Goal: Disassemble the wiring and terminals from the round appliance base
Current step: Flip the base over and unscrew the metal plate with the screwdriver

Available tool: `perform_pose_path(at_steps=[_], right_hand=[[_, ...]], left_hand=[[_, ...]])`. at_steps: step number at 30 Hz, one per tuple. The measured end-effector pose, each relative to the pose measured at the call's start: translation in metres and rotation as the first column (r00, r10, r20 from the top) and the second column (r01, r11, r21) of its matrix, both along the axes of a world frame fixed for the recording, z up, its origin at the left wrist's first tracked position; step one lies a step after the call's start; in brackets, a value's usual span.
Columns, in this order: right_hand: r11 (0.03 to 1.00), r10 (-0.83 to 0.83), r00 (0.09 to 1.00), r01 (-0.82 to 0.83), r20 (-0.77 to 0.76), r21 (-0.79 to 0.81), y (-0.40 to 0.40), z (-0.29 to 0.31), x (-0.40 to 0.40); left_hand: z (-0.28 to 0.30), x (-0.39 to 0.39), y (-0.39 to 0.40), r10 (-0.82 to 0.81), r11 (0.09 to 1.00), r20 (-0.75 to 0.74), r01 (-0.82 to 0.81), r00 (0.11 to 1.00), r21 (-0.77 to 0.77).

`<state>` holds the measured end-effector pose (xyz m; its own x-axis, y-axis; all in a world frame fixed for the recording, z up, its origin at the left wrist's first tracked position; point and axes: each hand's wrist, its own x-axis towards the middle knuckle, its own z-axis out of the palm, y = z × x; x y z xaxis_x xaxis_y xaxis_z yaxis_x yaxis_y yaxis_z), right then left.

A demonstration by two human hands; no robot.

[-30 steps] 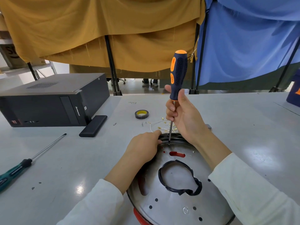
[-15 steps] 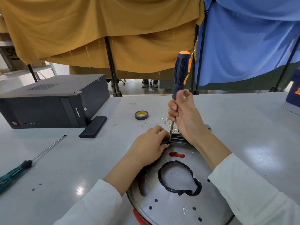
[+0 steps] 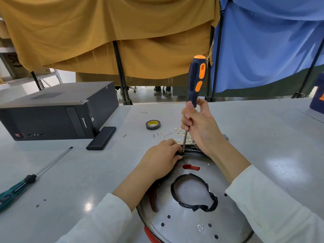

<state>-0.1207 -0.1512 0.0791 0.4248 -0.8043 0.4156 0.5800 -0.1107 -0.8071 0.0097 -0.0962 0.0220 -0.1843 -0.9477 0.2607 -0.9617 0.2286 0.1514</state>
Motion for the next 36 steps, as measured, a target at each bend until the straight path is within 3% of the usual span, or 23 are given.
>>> perform_pose_path(at_steps=[7,14,21,28,32,36], right_hand=[[0.996,0.084,0.994,-0.086,-0.066,-0.038,0.0043,0.0014,0.0041],[0.999,-0.032,0.998,0.031,-0.056,-0.014,0.0012,-0.0008,0.0031],[0.998,0.068,0.994,-0.069,-0.083,-0.011,0.0006,-0.0011,0.0045],[0.999,0.008,0.999,-0.010,-0.040,-0.042,0.0013,-0.0010,0.0017],[0.997,0.069,0.996,-0.070,-0.050,-0.016,0.0020,0.0006,0.0014],[1.000,0.008,0.997,-0.010,-0.072,-0.026,0.0047,0.0020,0.0012]], left_hand=[[0.0049,-0.0008,-0.0041,0.020,0.995,-0.115,-0.009,0.993,0.097],[0.0048,-0.0014,-0.0065,0.038,0.993,-0.157,-0.020,0.987,0.119],[0.0006,-0.0014,-0.0052,0.021,0.999,-0.083,-0.017,0.996,0.049],[-0.0020,-0.0032,-0.0065,0.025,1.000,-0.001,-0.025,1.000,0.003],[-0.0020,-0.0025,-0.0076,0.035,0.999,-0.014,-0.034,0.999,0.027],[-0.0016,-0.0019,-0.0080,0.026,0.999,-0.033,-0.025,0.999,0.039]])
